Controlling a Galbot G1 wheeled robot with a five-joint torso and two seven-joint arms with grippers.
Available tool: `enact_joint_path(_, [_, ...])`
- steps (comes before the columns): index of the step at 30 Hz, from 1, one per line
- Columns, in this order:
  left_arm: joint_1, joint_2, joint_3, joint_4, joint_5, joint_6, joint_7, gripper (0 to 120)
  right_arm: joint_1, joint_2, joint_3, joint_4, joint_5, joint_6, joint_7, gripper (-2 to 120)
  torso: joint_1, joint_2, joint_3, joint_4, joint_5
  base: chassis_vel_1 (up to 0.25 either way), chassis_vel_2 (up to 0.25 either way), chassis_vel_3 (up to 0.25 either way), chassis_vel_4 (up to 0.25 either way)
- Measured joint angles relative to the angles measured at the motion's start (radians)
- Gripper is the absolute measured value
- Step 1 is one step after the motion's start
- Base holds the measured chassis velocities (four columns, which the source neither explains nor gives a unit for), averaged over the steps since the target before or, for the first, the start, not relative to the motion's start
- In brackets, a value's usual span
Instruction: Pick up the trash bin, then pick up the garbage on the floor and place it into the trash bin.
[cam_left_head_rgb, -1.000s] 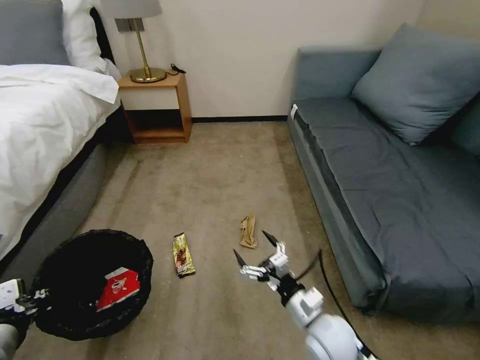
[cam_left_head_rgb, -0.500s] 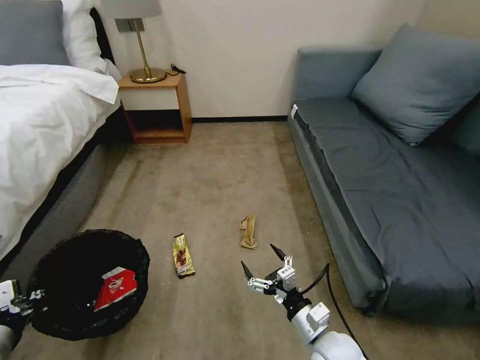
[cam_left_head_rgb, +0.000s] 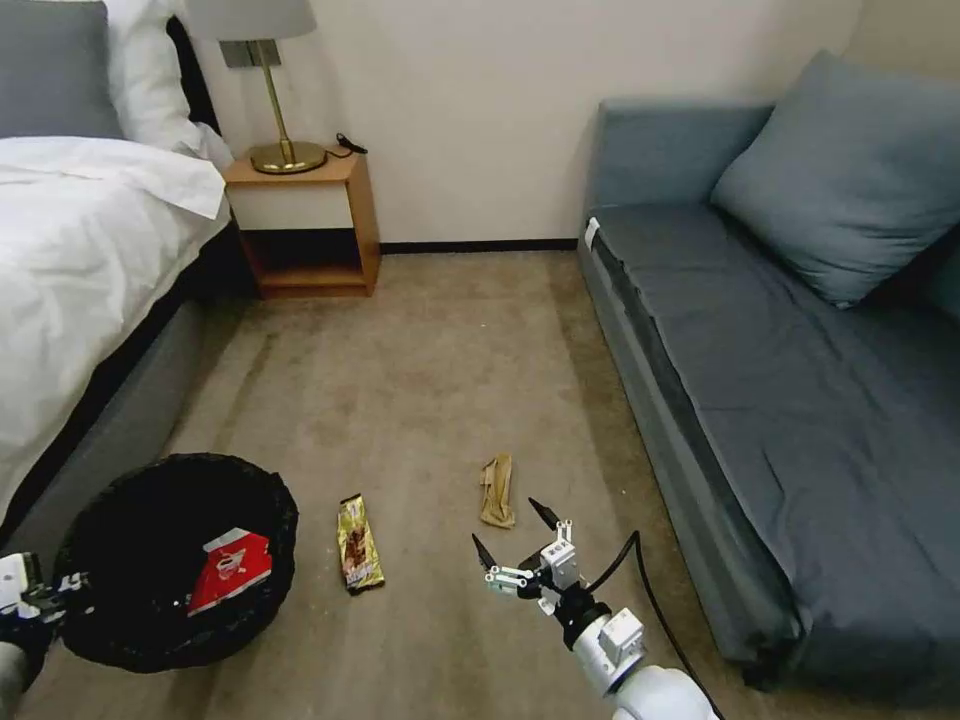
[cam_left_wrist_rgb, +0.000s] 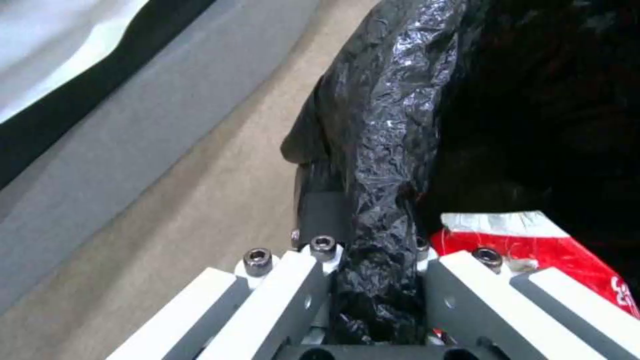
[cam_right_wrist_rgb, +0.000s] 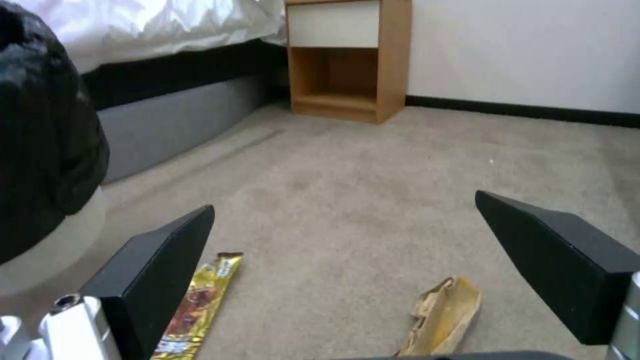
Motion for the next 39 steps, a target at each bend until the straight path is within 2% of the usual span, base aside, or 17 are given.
enact_joint_path(17, [-0.003,0.010,-0.013,0.013,-0.007,0.001,0.000,3,0.061,-0.003,-0.066,-0.054,0.019,-0.110,0.046,100,0.000,0.000,0.000,0.0001,0.0002,-0.107,0.106,0.107,-0.105])
enact_joint_path(19, [-0.002,0.010,-0.017,0.017,-0.009,0.001,0.001,3,0.085,-0.008,-0.089,-0.070,0.041,-0.162,0.063,100,0.000,0.000,0.000,0.0000,0.0002,-0.117,0.103,0.116,-0.106])
enact_joint_path(30, [-0.001,0.010,-0.023,0.022,-0.011,0.001,0.002,3,0.169,-0.010,-0.149,-0.126,0.092,-0.311,0.103,100,0.000,0.000,0.000,0.0000,0.0002,-0.105,0.101,0.104,-0.100])
enact_joint_path(34, [-0.001,0.010,-0.026,0.027,-0.012,0.001,0.002,3,0.227,-0.009,-0.180,-0.165,0.182,-0.362,0.123,100,0.000,0.000,0.000,-0.0001,0.0001,-0.069,0.071,0.054,-0.072])
enact_joint_path(36, [-0.001,0.010,-0.027,0.029,-0.012,0.001,0.002,3,0.261,-0.007,-0.190,-0.183,0.212,-0.413,0.138,100,0.000,0.000,0.000,-0.0001,0.0002,0.000,0.000,0.000,0.000])
enact_joint_path(38, [0.001,0.010,-0.030,0.033,-0.012,0.001,0.002,3,0.314,0.003,-0.208,-0.217,0.240,-0.519,0.162,100,0.000,0.000,0.000,0.0001,0.0000,0.000,0.000,0.000,0.000])
enact_joint_path(39, [0.001,0.010,-0.030,0.033,-0.012,0.001,0.002,3,0.314,0.003,-0.208,-0.217,0.240,-0.519,0.162,100,0.000,0.000,0.000,0.0001,0.0000,0.000,0.000,0.000,0.000])
